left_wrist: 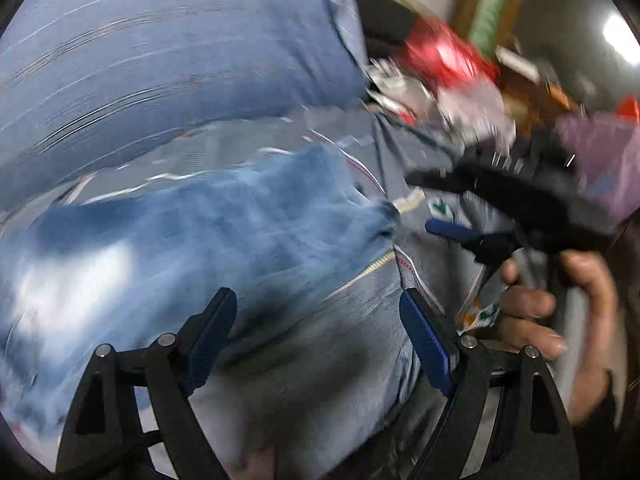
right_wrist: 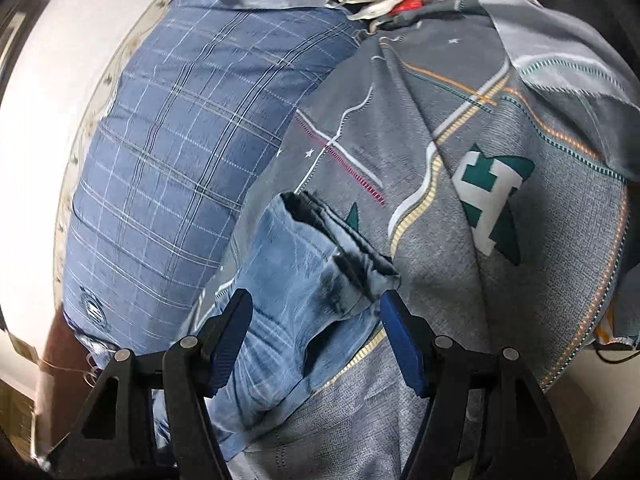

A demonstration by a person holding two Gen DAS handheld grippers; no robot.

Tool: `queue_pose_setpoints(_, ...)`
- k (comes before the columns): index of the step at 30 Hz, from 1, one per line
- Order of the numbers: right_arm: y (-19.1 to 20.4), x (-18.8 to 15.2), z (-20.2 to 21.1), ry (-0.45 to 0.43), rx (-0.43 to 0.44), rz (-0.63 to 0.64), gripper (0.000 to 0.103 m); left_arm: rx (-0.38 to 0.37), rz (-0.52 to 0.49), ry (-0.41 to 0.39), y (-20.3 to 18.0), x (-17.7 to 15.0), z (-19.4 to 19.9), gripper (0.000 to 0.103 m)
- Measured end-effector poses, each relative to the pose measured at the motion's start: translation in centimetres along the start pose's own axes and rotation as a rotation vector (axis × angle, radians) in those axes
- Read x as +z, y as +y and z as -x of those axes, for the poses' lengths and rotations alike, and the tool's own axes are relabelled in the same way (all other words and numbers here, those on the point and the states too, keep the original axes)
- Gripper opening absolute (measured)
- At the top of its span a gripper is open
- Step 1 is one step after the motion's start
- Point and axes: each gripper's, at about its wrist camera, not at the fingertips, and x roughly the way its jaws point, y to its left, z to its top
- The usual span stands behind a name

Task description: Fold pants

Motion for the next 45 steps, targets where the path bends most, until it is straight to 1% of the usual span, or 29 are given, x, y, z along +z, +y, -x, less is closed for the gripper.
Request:
queue_pose_setpoints(3,-1.0,0.3,0.1,0.004,0.001,-0.041,0.068,-0.004,-0.105,0.045,-2.3,0.7,-3.7,0.084)
queue_pose_setpoints(6,-2.1,0.7,0.3,0.002,0.006,-0.084,0.068,0.005,-0.192,0.077,-3.8,1.0,-6.2,0.084)
queue_pose_setpoints(9,-2.8,1.1,0.5,-0.008,0.01,-0.103,0.068,0.025,-0.24,0.1,-4.5,1.5,-8.3,0.084)
queue_pose_setpoints(12,-3.4,1.4,0.7,-0.014,0.017,-0.118,0.068,0.087,-0.282,0.113,-4.9,2.0,-9.9,0.081)
queue_pose_setpoints(14,-3.4,1.4,0.5,-0.009,0.024,-0.124,0.068,0.148,-0.336,0.149,-5.4,2.0,-11.4,0.076)
queue_pose_setpoints(15,-3.4,1.4,0.5,-0.006,0.028,-0.127,0.068,0.165,-0.362,0.167,-5.5,1.8,-11.9,0.076)
queue_pose_setpoints(16,-3.5,1.4,0.4,-0.002,0.03,-0.13,0.068,0.149,-0.362,0.145,-5.4,2.0,-11.7,0.074)
queue_pose_setpoints(17,-3.5,1.3,0.3,0.001,0.032,-0.131,0.068,0.14,-0.351,0.136,-5.4,2.2,-11.6,0.065)
queue_pose_setpoints(18,-3.4,1.3,0.3,0.004,0.033,-0.131,0.068,0.144,-0.339,0.143,-5.3,2.5,-11.7,0.061)
queue_pose_setpoints(19,-3.4,1.3,0.2,0.005,0.033,-0.129,0.068,0.143,-0.333,0.146,-5.2,2.7,-11.7,0.055)
queue_pose_setpoints(20,-3.3,1.3,0.3,0.004,0.033,-0.127,0.068,0.139,-0.325,0.142,-5.2,2.9,-11.7,0.046)
queue_pose_setpoints(21,-3.3,1.2,0.3,0.002,0.032,-0.125,0.068,0.138,-0.316,0.139,-5.2,3.2,-11.6,0.041)
queue_pose_setpoints(22,-3.3,1.2,0.3,0.0,0.031,-0.125,0.068,0.128,-0.298,0.14,-5.1,3.5,-11.5,0.031)
queue_pose_setpoints(23,-3.3,1.2,0.4,-0.001,0.031,-0.127,0.068,0.098,-0.249,0.138,-4.6,4.0,-11.0,0.021)
queue_pose_setpoints(24,-3.4,1.2,0.4,-0.001,0.033,-0.129,0.068,0.073,-0.211,0.134,-4.3,4.3,-10.8,0.016)
queue_pose_setpoints(25,-3.5,1.2,0.4,0.0,0.035,-0.132,0.068,0.031,-0.146,0.124,-3.7,4.6,-10.1,0.012)
queue_pose_setpoints(28,-3.4,1.2,0.2,0.017,0.065,-0.127,0.068,-0.079,0.065,0.098,-0.8,5.2,-8.4,0.008)
queue_pose_setpoints(30,-2.8,1.0,-0.5,0.054,0.1,-0.106,0.068,-0.14,0.202,0.087,1.3,5.1,-7.7,0.007)
queue_pose_setpoints(31,-2.4,1.1,-1.2,0.086,0.122,-0.099,0.068,-0.155,0.235,0.084,1.9,5.0,-7.4,0.007)
queue_pose_setpoints(34,-1.3,2.0,-3.5,0.186,0.176,-0.108,0.07,-0.192,0.275,0.062,2.5,4.8,-6.1,0.007)
queue_pose_setpoints(35,-0.7,2.8,-4.6,0.213,0.179,-0.119,0.074,-0.19,0.271,0.058,2.3,4.8,-5.8,0.007)
queue_pose_setpoints(36,-0.3,3.5,-5.4,0.226,0.179,-0.119,0.075,-0.188,0.261,0.056,2.0,4.9,-5.6,0.007)
queue_pose_setpoints(38,0.8,4.3,-7.2,0.267,0.18,-0.098,0.075,-0.188,0.247,0.058,1.7,4.7,-5.5,0.007)
queue_pose_setpoints(41,1.0,3.8,-8.4,0.29,0.23,-0.108,0.075,-0.182,0.202,0.074,0.7,4.2,-5.7,0.007)
queue_pose_setpoints(42,1.0,3.6,-8.5,0.29,0.217,-0.096,0.071,-0.183,0.194,0.08,0.5,3.9,-5.9,0.007)
queue_pose_setpoints(43,1.1,3.6,-8.7,0.282,0.179,-0.074,0.066,-0.188,0.191,0.085,0.4,3.8,-6.2,0.007)
queue_pose_setpoints(44,1.1,3.6,-8.9,0.28,0.131,-0.045,0.047,-0.192,0.195,0.089,0.4,3.7,-6.3,0.007)
queue_pose_setpoints(45,1.1,3.7,-8.9,0.278,0.103,-0.03,0.034,-0.195,0.209,0.093,0.5,3.6,-6.5,0.007)
